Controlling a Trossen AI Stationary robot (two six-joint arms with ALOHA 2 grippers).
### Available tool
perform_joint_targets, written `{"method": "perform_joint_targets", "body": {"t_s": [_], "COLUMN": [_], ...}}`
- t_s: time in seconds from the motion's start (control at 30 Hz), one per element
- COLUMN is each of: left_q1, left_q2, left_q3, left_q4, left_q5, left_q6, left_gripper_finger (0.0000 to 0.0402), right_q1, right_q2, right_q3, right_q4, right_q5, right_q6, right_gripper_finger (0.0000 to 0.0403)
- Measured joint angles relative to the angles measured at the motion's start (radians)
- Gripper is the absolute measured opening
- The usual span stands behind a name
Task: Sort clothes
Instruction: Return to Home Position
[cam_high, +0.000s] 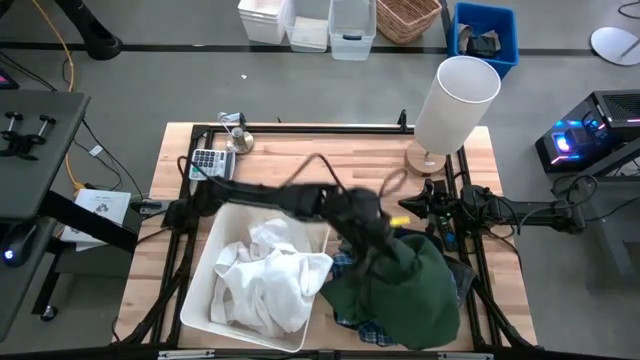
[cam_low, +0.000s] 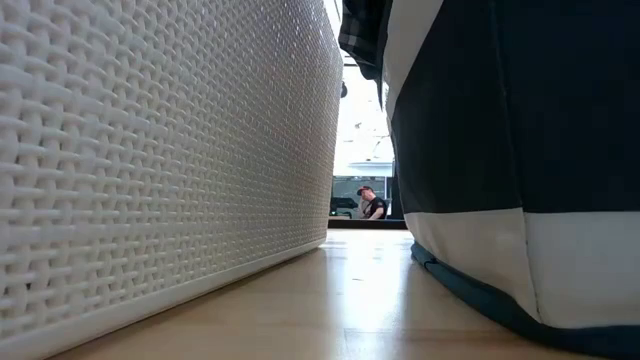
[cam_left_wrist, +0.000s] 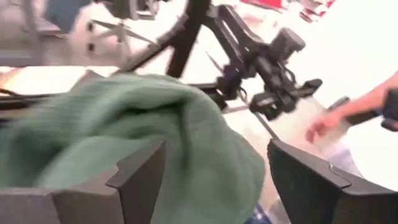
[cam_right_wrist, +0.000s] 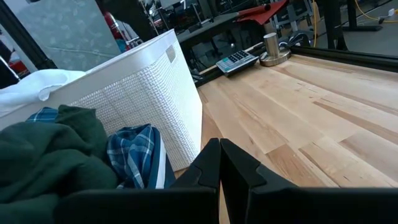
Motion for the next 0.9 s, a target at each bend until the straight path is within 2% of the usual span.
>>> {"method": "perform_joint_targets", "body": {"t_s": [0.17, 0.27, 0.63, 0.77, 0.9], "left_q1": [0.034, 0.042, 0.174, 0.241, 0.314], "left_q2": [-0.028, -0.055, -0.271, -0.431, -0.659], "left_q3": [0.001, -0.001, -0.022, -0.218, -0.582], "left_q4": [-0.058, -0.151, -0.379, -0.299, -0.044], "left_q5": [-0.041, -0.041, -0.035, 0.034, 0.066], "left_q6": [0.017, 0.071, 0.291, 0.310, 0.241], "left_gripper_finger": [0.0267, 0.0266, 0.0266, 0.0266, 0.0266], "right_q1": [0.000, 0.000, 0.000, 0.000, 0.000], "right_q2": [0.000, 0.000, 0.000, 0.000, 0.000], "right_q3": [0.000, 0.000, 0.000, 0.000, 0.000], "right_q4": [0.000, 0.000, 0.000, 0.000, 0.000], "right_q5": [0.000, 0.000, 0.000, 0.000, 0.000], "right_q6": [0.000, 0.000, 0.000, 0.000, 0.000], "right_gripper_finger": [0.0000, 0.0000, 0.0000, 0.0000, 0.0000]}}
